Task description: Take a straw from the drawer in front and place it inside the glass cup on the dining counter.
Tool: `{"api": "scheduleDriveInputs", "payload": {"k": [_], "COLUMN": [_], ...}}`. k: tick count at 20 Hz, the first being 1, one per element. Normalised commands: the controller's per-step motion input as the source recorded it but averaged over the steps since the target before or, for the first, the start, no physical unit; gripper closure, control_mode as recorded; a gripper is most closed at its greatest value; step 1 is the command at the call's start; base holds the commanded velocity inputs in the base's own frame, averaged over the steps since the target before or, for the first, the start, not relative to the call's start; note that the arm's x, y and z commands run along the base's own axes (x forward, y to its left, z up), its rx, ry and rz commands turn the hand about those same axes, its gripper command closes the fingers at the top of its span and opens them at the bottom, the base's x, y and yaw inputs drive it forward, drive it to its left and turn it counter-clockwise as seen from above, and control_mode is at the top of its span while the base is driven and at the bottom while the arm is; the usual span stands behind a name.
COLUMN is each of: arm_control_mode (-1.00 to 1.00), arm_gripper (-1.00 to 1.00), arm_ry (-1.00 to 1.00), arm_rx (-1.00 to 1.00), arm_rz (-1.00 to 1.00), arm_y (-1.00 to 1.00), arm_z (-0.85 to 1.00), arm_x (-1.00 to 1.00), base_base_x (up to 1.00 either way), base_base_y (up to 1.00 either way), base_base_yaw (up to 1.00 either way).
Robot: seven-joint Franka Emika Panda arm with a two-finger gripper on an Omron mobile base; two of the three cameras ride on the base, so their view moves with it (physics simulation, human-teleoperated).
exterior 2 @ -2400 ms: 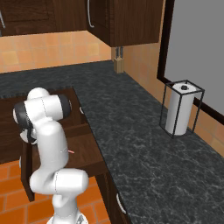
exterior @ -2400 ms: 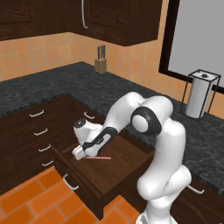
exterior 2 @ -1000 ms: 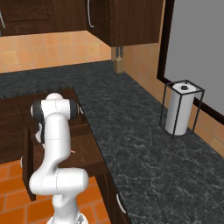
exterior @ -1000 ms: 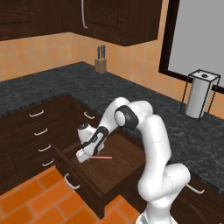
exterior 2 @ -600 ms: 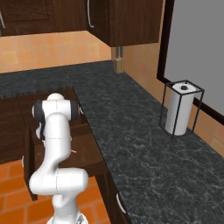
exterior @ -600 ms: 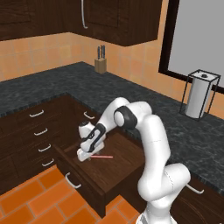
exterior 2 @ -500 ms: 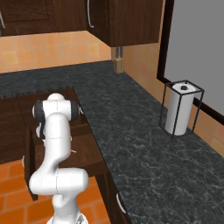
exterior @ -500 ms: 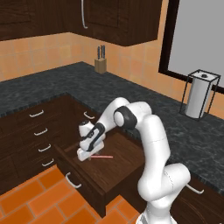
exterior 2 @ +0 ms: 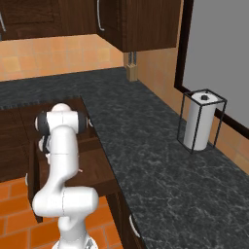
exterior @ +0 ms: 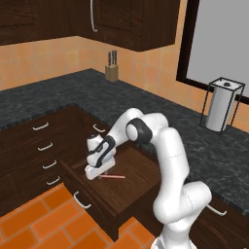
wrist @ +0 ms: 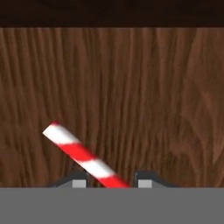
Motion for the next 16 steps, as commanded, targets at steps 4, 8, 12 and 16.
{"api": "scheduleDriveInputs", "payload": {"k": [4,8,12,16], "arm_control_mode": [-1.00,-1.00,-1.00,-1.00], "arm_gripper": [1.00,1.00,1.00,1.00], "arm_ry": [-0.05,-0.10,-0.09,-0.19], "arm_rx": [0.00,0.00,0.05,0.13], "arm_rz": [0.00,-0.03,-0.08,-0.07], "arm_y": [0.04,0.00,0.00,0.00], "arm_z": [0.21,0.66,0.99,1.00], "arm_x": [-0.53,-0.34,-0.27,-0.32], "base_base_x": [0.00,0.00,0.00,0.00], "base_base_y": [0.00,0.00,0.00,0.00], "base_base_yaw": [0.00,0.00,0.00,0.00]}}
